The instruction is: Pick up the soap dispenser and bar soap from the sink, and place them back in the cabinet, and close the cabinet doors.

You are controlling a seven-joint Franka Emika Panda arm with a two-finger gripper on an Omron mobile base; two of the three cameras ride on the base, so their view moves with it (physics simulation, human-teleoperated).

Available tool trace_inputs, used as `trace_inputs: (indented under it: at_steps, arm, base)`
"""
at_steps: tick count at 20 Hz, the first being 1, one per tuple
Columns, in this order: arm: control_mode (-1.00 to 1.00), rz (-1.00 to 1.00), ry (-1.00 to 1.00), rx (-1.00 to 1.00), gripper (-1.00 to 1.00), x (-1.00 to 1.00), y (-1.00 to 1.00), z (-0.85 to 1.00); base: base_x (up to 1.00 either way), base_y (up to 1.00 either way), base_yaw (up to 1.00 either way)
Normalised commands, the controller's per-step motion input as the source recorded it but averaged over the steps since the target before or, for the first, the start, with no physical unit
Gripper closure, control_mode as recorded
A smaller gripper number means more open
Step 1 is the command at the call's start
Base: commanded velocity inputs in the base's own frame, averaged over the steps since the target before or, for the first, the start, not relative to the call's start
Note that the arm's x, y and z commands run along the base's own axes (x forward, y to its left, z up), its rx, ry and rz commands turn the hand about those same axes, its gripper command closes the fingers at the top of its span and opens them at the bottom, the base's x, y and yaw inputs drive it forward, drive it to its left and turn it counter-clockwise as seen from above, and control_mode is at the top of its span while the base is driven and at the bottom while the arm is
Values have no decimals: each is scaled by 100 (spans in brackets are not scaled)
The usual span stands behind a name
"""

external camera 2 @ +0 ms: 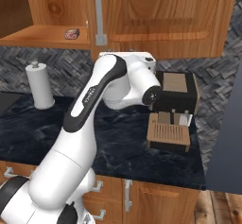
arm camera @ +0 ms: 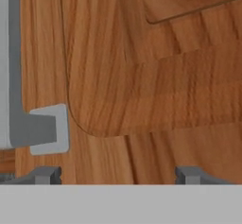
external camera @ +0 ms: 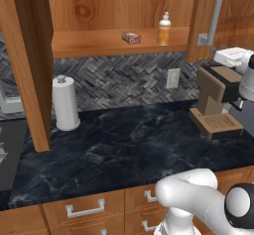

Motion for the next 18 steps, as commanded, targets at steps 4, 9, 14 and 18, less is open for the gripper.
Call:
trace_inputs:
  at_steps: [4,9,14,18]
  arm:
    - [-100,-11,0,0,-100,37,14,13]
    - [-100,-10,0,0,-100,31,8,16]
    - [-100,-9,0,0,-100,30,7,15]
    - [-100,-8,2,0,-100,18,4,14]
  base:
    - [0,0,0]
    - [0,0,0]
    - [0,0,0]
    - [0,0,0]
